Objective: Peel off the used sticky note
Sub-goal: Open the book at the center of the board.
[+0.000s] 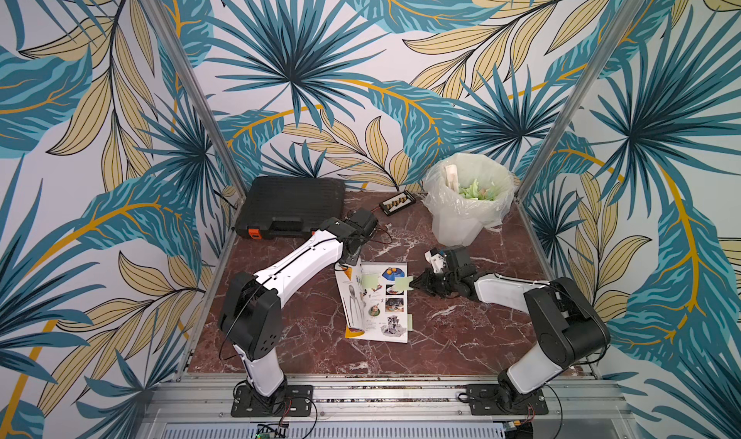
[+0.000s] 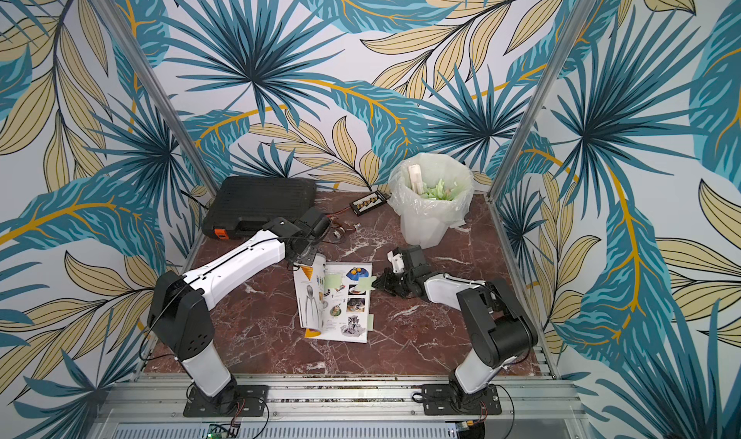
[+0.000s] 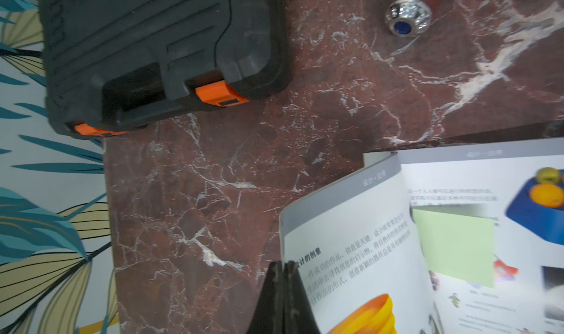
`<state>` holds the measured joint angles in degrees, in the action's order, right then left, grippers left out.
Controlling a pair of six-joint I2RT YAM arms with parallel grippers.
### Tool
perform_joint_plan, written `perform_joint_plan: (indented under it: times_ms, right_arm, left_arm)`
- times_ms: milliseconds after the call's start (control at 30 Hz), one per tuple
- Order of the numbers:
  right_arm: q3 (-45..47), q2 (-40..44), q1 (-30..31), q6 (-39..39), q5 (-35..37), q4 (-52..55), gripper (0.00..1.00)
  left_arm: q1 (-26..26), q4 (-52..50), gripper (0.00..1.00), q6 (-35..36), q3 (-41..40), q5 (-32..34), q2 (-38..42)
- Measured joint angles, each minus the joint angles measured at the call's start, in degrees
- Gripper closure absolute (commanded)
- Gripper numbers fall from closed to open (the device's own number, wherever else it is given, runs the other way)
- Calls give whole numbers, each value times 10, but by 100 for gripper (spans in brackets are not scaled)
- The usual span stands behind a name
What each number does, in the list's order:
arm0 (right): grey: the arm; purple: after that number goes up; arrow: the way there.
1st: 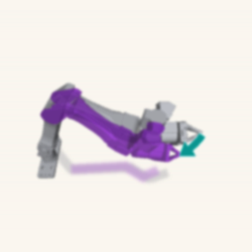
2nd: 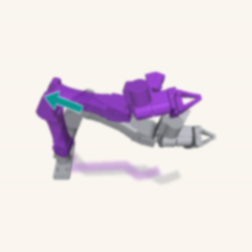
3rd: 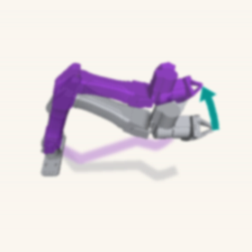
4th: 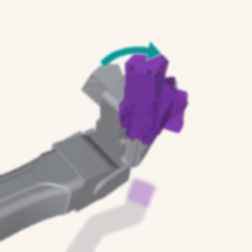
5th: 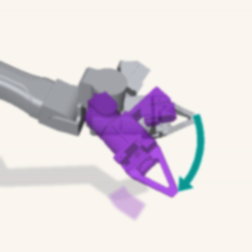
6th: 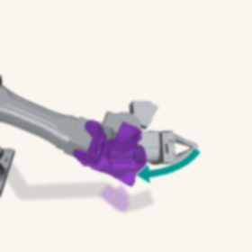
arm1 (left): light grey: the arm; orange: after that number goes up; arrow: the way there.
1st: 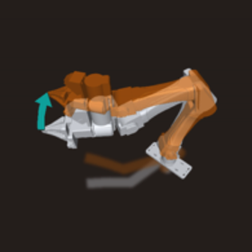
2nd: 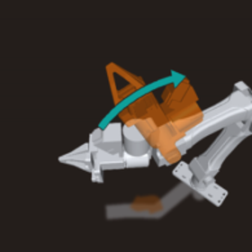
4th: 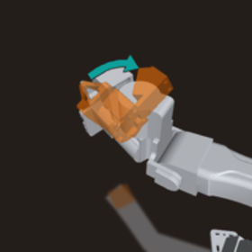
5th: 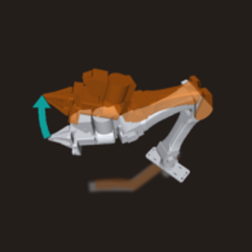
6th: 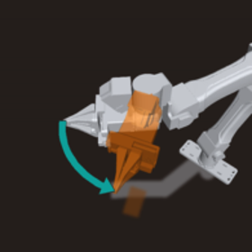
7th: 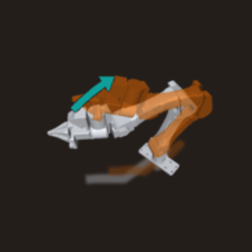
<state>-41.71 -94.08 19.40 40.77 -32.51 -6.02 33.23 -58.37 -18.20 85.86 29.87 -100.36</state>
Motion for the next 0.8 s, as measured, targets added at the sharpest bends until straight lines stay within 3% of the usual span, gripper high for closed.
perform_joint_plan:
  times_ms: [633, 800]
  right_arm:
    - [-1, 0, -2, -1, 3, 4, 95]
    - [-1, 0, -2, 0, 2, 4, 95]
  left_arm:
    - [-7, 32, 100, -3, -48, 188, -126]
    - [-11, 28, 85, -29, -64, 237, -144]
